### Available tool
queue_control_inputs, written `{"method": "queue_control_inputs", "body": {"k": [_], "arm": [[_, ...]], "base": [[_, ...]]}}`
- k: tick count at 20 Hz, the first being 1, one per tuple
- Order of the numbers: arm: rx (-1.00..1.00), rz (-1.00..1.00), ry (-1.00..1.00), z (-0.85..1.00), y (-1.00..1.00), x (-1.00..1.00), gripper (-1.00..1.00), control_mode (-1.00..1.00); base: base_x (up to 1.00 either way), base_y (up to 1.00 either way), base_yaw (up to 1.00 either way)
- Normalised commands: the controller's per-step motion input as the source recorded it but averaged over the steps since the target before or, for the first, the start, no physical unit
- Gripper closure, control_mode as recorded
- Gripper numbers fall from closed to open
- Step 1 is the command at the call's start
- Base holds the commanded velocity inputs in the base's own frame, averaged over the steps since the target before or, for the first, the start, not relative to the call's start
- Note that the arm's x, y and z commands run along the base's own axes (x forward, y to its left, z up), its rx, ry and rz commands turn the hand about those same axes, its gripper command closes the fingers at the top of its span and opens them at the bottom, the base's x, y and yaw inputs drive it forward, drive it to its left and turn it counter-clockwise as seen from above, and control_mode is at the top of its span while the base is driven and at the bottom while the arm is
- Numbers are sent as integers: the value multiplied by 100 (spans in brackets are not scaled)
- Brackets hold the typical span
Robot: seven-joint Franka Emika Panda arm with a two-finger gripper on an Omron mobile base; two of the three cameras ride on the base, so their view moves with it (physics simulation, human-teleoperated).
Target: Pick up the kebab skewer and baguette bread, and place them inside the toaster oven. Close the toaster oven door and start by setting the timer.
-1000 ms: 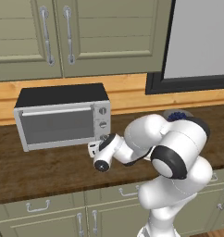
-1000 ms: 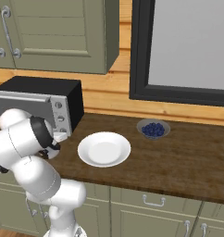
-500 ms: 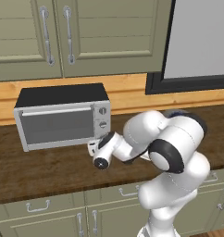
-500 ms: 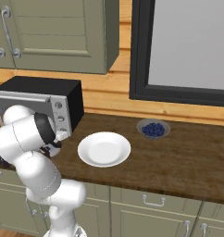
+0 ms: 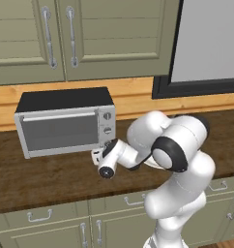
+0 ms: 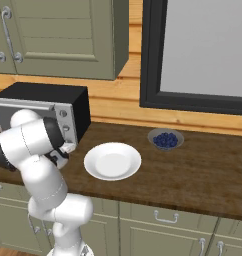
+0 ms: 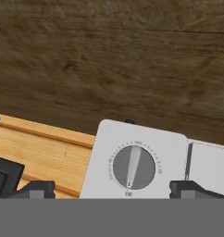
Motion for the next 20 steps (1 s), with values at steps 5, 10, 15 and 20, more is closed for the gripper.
{"method": "queue_control_inputs", "body": {"k": [5, 10, 15, 20], "arm": [[0, 1, -1, -4, 0, 19, -100, -100], [0, 1, -3, 0, 0, 32, -100, -100], [0, 1, -1, -2, 0, 27, 100, -100], [0, 0, 0, -12, 2, 4, 100, -100]], "base": [[0, 0, 0], [0, 0, 0], [0, 0, 0], [0, 0, 0]]}}
